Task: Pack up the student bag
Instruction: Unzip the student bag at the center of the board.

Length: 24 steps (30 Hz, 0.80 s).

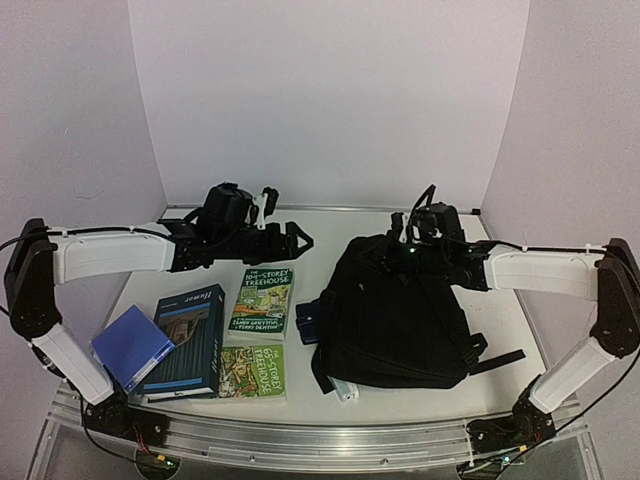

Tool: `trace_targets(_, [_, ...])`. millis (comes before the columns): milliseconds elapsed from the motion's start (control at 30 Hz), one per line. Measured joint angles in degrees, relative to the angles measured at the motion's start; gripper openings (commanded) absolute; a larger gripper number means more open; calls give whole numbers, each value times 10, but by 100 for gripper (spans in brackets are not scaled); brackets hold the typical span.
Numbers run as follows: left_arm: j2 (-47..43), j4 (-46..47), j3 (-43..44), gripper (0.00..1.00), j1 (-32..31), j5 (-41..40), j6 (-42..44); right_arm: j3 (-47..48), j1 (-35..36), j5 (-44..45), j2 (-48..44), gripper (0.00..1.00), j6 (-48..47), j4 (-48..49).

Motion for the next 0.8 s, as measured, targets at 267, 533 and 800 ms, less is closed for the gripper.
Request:
trace_targets(267, [-17,-8,-29,97,11,46,5,50,43,56,93,5,9,17])
trace_targets(533, [-16,-21,-31,99,10,59,2,74,64,90,125,72,-3,13])
trace_targets(800, [-16,-23,-68,100,11,75,-1,83,64,155,45,98,-61,-88])
